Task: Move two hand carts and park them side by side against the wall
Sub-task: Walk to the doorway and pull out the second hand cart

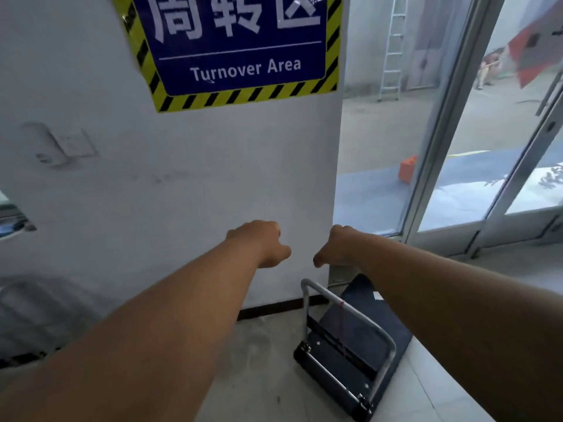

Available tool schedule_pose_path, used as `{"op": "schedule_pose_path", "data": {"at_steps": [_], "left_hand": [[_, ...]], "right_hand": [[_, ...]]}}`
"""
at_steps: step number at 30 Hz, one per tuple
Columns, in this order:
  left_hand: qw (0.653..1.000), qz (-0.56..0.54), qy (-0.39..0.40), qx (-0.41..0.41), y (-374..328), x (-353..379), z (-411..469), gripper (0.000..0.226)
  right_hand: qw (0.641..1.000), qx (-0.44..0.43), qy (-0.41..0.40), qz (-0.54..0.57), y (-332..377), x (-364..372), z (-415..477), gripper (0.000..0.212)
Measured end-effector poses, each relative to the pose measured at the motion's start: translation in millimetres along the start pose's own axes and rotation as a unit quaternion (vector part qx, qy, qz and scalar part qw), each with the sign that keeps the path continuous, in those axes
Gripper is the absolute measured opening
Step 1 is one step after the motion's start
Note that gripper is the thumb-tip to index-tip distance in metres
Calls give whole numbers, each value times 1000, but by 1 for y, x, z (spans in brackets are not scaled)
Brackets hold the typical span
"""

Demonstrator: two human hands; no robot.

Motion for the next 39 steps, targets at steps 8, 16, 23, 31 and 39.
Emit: {"op": "schedule_pose_path", "data": {"at_steps": [8, 16, 23, 31, 39], "left_hand": [[997, 7, 32, 71, -27, 24, 66, 64], [975, 25, 62, 211, -70, 73, 127, 60], [938, 62, 106, 325, -95, 134, 151, 51], [907, 99, 131, 387, -102, 230, 159, 58], [895, 84, 168, 404, -128, 326, 149, 69]], "right_hand": [[995, 96, -35, 8, -40, 4, 33, 75], [969, 242, -43, 25, -100, 13, 36, 77], [943, 321, -62, 60, -106, 37, 39, 75], [919, 391, -2, 48, -144, 130, 41, 78], [918, 395, 38, 25, -199, 209, 68, 94]]}}
Point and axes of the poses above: each hand's wrist, its own z-axis towards the middle knuckle, its own x-axis out of the palm, y = z × x, the point moved 9 cm from there along z, towards the middle knuckle, and after that the axes turned 14 degrees about -y, right-handed, at the moved point
